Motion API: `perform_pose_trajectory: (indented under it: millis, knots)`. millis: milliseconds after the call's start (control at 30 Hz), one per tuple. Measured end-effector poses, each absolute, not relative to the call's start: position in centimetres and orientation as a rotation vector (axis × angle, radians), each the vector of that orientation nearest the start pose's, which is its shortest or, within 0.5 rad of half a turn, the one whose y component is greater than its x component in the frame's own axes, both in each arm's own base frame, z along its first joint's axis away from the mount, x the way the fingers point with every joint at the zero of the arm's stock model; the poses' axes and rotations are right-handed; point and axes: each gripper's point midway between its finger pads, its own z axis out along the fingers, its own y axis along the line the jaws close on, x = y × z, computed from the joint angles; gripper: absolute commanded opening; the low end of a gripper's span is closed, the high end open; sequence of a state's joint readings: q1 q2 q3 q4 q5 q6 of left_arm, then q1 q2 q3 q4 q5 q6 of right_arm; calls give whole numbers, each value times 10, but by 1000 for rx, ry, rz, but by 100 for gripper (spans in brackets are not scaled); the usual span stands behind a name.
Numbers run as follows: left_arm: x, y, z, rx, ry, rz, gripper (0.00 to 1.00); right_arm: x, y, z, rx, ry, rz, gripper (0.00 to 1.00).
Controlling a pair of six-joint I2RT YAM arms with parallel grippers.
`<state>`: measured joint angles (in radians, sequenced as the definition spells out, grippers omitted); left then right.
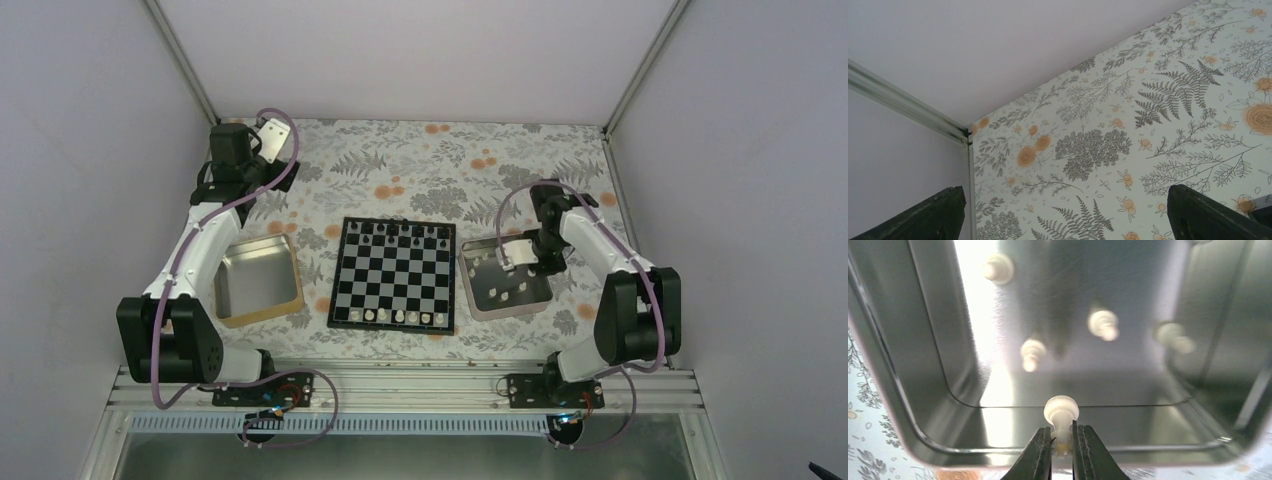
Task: Set up the chess pieces on the board
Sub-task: Pick up the chess piece from the storage box, then place the chess piece on the chessboard.
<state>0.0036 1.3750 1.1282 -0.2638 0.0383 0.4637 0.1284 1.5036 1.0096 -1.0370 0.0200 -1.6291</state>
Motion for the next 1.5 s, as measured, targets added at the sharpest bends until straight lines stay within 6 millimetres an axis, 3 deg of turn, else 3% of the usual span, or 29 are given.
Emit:
perform_pose_trajectory:
  millis: [200, 433, 733, 1000, 1167, 1500]
  knots:
    - [433, -8, 256, 507, 2014, 228, 100, 275, 60, 104, -2417, 1890, -143, 4]
    - [430, -12, 259, 521, 2006, 203, 100, 284, 145, 131, -2554, 1649, -151, 4]
    - [424, -17, 266, 535, 1990, 178, 100, 275, 262, 121, -2732, 1376, -100, 4]
    - [419, -20, 273, 541, 1972, 165, 100, 266, 338, 117, -2777, 1191, -80, 4]
    - [418, -20, 277, 541, 1962, 165, 100, 261, 375, 117, -2769, 1097, -80, 4]
    - [419, -10, 281, 523, 1953, 206, 100, 228, 413, 92, -2844, 949, -56, 4]
